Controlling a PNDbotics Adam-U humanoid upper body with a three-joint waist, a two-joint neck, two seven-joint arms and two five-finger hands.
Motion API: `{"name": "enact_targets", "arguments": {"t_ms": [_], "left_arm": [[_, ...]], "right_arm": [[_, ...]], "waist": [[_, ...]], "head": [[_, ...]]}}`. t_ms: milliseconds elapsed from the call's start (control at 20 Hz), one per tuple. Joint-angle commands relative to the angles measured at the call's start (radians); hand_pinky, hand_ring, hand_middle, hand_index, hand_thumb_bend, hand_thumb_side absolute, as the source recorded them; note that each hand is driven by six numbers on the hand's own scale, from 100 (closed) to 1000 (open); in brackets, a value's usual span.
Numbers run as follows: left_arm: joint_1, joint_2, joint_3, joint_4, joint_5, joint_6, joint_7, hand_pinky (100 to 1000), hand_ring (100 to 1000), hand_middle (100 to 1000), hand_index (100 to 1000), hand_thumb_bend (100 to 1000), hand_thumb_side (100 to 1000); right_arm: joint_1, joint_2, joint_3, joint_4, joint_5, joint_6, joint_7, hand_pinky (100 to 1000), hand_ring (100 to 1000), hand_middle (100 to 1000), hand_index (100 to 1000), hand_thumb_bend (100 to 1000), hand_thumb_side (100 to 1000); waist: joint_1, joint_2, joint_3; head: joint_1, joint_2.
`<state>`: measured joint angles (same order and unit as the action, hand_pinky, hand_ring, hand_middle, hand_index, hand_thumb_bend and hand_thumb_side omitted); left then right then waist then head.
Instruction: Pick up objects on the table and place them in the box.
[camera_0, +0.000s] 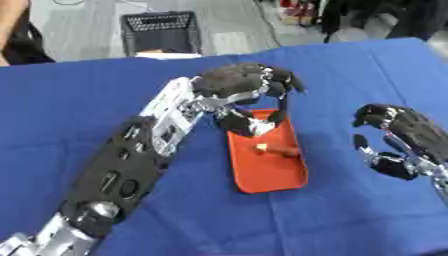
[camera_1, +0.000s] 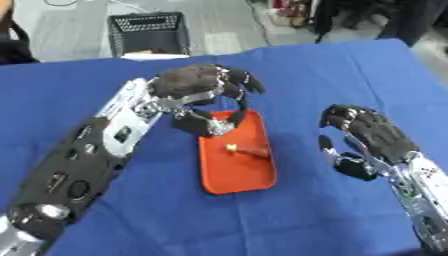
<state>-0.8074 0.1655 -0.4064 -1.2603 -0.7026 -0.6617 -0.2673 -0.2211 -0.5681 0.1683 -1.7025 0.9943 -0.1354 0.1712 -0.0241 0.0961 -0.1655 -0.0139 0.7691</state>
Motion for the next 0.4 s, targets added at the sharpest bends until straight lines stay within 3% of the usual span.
{"name": "enact_targets", "arguments": {"t_ms": [50,200,350,400], "left_arm": [[-0.004,0.021,0.008,-0.062,0.034,0.003,-0.002,676,785,814,347,100,263],[0.04,0.055,-0.001,-0.188,0.14,0.022,-0.007,683,799,833,490,100,339],[0.143,0.11,-0.012,-0.395,0.408,0.075,-0.062,699,842,892,959,100,517],[0.177,0.131,-0.004,-0.462,0.504,0.11,-0.097,707,857,913,1000,100,563]], "right_arm": [[-0.003,-0.009,-0.013,-0.007,-0.004,0.006,-0.004,700,770,733,709,100,209],[0.003,-0.011,-0.019,-0.006,-0.002,0.012,-0.007,700,770,733,709,100,209],[0.008,-0.012,-0.026,-0.005,0.0,0.017,-0.011,700,770,733,709,100,209],[0.009,-0.012,-0.028,-0.006,0.001,0.019,-0.012,700,770,733,709,100,209]], "waist": [[-0.005,-0.012,0.005],[-0.005,-0.01,0.016],[-0.005,-0.006,0.024],[-0.005,-0.005,0.026]], "head": [[-0.009,0.001],[-0.016,0.001],[-0.028,0.001],[-0.032,0.001]]}}
